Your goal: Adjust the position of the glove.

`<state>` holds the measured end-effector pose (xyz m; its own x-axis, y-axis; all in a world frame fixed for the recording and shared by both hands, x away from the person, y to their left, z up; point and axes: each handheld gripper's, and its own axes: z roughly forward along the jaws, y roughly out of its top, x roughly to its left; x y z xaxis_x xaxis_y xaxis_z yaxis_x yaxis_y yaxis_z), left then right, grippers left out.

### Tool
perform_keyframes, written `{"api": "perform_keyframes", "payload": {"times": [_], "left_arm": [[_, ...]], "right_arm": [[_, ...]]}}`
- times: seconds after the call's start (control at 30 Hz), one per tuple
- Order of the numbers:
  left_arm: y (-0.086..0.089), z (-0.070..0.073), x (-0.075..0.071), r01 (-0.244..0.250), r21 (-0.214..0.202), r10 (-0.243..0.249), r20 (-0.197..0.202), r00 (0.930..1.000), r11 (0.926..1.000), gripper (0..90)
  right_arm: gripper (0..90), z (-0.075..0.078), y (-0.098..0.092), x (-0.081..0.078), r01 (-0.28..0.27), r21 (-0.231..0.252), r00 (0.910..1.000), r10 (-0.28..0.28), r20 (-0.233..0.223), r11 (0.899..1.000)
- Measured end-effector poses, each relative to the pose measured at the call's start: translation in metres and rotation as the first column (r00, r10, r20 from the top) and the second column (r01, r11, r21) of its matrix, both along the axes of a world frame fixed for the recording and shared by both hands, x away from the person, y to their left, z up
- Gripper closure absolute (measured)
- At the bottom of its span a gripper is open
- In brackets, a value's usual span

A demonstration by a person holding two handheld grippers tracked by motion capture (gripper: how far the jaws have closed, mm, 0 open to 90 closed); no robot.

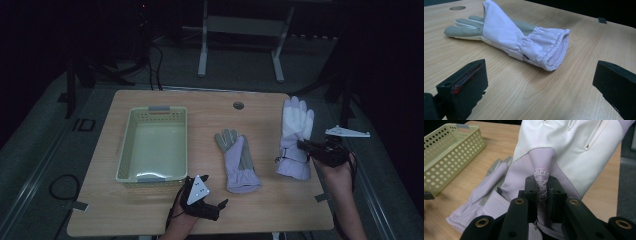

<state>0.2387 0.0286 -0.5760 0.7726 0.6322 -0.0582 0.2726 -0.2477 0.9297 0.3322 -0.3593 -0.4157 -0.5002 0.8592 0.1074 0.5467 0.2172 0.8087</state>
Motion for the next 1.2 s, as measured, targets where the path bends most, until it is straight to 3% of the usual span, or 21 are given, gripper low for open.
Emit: {"api": "perform_keyframes", "payload": {"times": [0.13, 0.37, 0.5, 0.83, 1.07, 1.2], "left_arm": [[0.0, 0.0, 0.0, 0.0, 0.0, 0.0, 0.002, 1.0, 1.0, 0.0], [0.0, 0.0, 0.0, 0.001, -0.001, -0.001, 0.002, 1.0, 1.0, 0.0], [0.0, 0.0, 0.0, 0.005, 0.001, -0.005, 0.005, 1.0, 1.0, 0.0], [0.0, 0.0, 0.0, 0.001, 0.003, -0.001, 0.005, 1.0, 1.0, 0.0], [0.0, 0.0, 0.0, 0.004, -0.002, -0.004, -0.002, 1.0, 1.0, 0.0], [0.0, 0.0, 0.0, 0.006, -0.001, -0.006, -0.001, 1.0, 1.0, 0.0]], "right_arm": [[80.3, 0.011, 0.013, 0.0, -0.035, 0.044, 0.9993, 0.035, 0.008, 0.998], [80.3, 0.022, 0.046, -0.003, -0.078, 0.025, 0.996, 0.077, 0.045, 0.997], [80.2, 0.02, 0.068, -0.003, -0.141, 0.038, 0.9897, 0.14, 0.029, 0.989], [80.1, -0.004, 0.118, -0.004, -0.202, -0.006, 0.9789, 0.202, -0.032, 0.979], [80.1, -0.03, 0.132, 0.006, -0.205, -0.017, 0.9741, 0.202, -0.101, 0.979], [80.0, -0.048, 0.138, 0.013, -0.198, -0.051, 0.972, 0.189, -0.14, 0.979]]}}
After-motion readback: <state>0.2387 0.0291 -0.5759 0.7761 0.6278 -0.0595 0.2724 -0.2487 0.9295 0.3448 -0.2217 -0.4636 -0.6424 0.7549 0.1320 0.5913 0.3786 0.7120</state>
